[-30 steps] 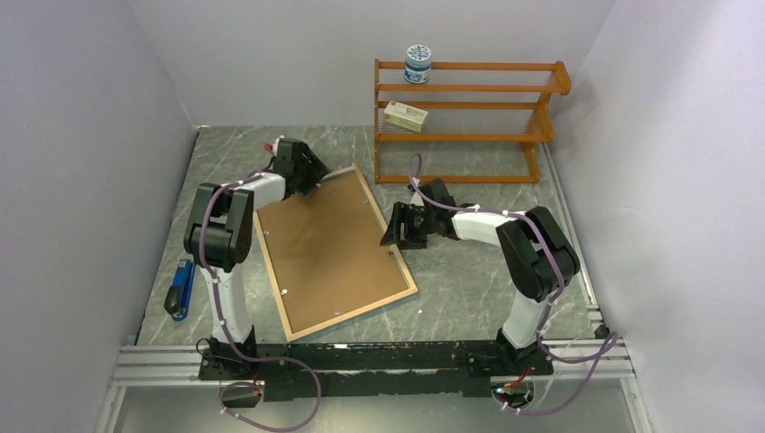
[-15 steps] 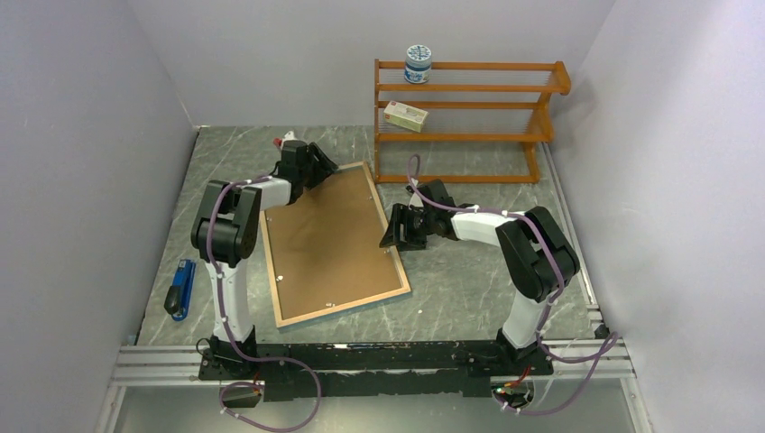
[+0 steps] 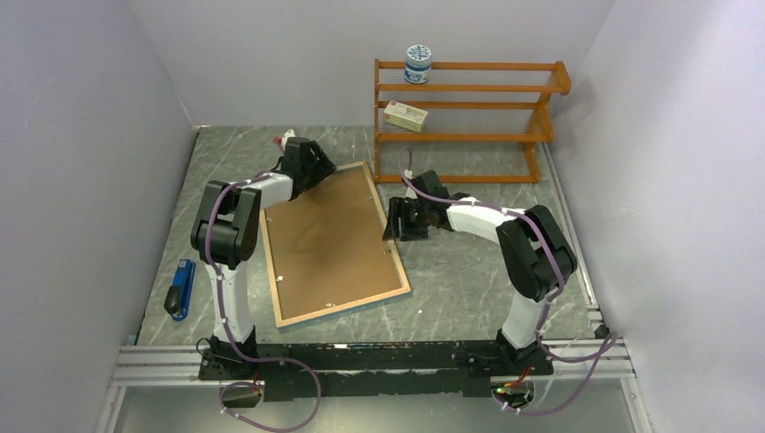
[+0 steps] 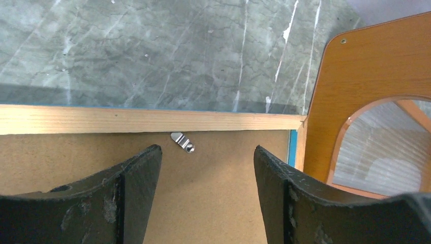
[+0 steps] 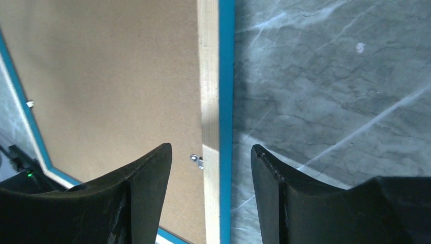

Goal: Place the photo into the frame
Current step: Install the photo frame at the center of the board.

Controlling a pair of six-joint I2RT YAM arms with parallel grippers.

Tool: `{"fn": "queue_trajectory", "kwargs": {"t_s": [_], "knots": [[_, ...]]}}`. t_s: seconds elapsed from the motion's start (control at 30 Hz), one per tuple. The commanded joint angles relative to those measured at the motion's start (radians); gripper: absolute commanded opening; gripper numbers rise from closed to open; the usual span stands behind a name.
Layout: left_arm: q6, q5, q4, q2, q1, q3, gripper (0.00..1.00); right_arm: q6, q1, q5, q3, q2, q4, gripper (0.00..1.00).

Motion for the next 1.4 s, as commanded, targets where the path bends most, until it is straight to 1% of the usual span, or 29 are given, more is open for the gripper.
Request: {"fn": "queue_trajectory", "kwargs": {"t_s": [0.0,0.17,0.27,0.5,0.6,0.77,0.83,0.97,1.07,1.13,1.23,1.3,1.37], "knots": [[0.018,-0.043,-0.122,0.020,0.005,0.031,0.72,-0.049,0.014,0.068,0.039,0.020,-0.039,0.62],[0.018,0.016,-0.066,0.040,0.005,0.030,0.69,-0.079,0.026,0.028,0.054,0.046,-0.031,0.59],[0.017,0.043,-0.039,0.058,0.005,0.040,0.67,-0.106,0.032,-0.006,0.066,0.059,-0.029,0.56],[0.007,0.118,0.018,0.104,0.005,0.055,0.61,-0.147,0.034,-0.122,0.068,0.075,-0.011,0.42],[0.000,0.138,0.046,0.106,0.005,0.045,0.59,-0.148,0.036,-0.162,0.061,0.078,-0.004,0.38],[0.013,0.183,0.108,0.113,0.005,0.033,0.57,-0.161,0.048,-0.222,0.054,0.076,0.004,0.36],[0.026,0.197,0.131,0.116,0.005,0.032,0.57,-0.153,0.050,-0.222,0.050,0.069,0.005,0.37],[0.040,0.137,0.069,0.080,0.006,0.026,0.59,-0.110,0.049,-0.121,0.058,0.035,-0.026,0.44],[0.071,0.075,-0.029,0.013,0.007,0.006,0.62,-0.077,0.049,-0.012,0.076,-0.011,-0.072,0.51],[0.094,0.055,-0.117,-0.045,0.008,-0.017,0.64,-0.060,0.050,0.049,0.086,-0.052,-0.097,0.56],[0.116,-0.020,-0.264,-0.138,0.009,-0.038,0.68,-0.036,0.051,0.103,0.087,-0.115,-0.120,0.60],[0.109,-0.059,-0.383,-0.202,0.010,-0.040,0.70,-0.025,0.051,0.113,0.080,-0.156,-0.125,0.62],[0.103,-0.081,-0.463,-0.269,0.010,-0.063,0.71,-0.019,0.062,0.104,0.071,-0.188,-0.126,0.62]]}}
